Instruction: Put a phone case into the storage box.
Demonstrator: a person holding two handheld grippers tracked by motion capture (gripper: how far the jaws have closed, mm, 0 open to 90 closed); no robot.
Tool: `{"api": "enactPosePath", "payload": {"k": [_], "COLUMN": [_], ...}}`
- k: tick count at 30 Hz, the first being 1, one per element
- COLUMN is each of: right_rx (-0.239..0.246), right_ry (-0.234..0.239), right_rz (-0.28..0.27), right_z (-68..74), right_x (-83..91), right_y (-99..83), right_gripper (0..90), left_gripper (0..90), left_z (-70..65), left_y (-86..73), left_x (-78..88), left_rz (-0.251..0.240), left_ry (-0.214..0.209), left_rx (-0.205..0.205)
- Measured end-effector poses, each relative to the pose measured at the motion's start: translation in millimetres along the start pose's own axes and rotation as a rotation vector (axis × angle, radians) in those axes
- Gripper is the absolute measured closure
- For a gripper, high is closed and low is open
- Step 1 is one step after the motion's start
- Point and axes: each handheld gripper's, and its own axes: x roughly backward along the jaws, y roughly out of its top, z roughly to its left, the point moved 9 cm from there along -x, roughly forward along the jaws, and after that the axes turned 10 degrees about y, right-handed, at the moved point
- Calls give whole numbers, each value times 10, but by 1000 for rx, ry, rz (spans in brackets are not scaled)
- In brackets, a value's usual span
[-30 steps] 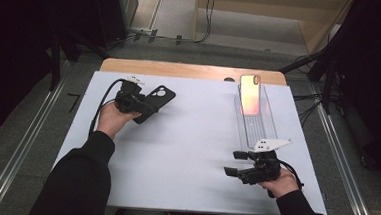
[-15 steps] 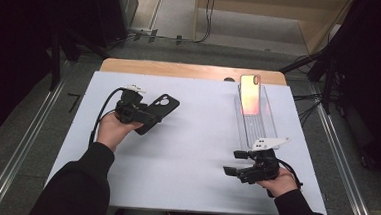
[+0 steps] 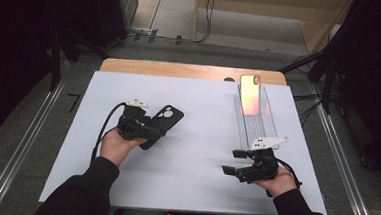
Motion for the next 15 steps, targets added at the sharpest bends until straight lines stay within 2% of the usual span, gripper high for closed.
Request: {"api": "enactPosePath", "payload": {"k": [2, 9, 15], "right_rx": [1, -9, -54], "right_ry": [-1, -3, -19], "right_rz": [3, 0, -12], "right_z": [5, 30, 19], "right_x": [-5, -4, -16], "right_y": [6, 40, 85], "right_gripper": [205, 205, 205], "left_gripper": [155, 155, 154], "left_z": [-45, -160, -222], "left_y": [-45, -119, -177], "left_x": [-9, 62, 141], "left_rz": [8, -10, -35], "left_ry": [-1, -21, -16], "left_rx": [3, 44, 72]}}
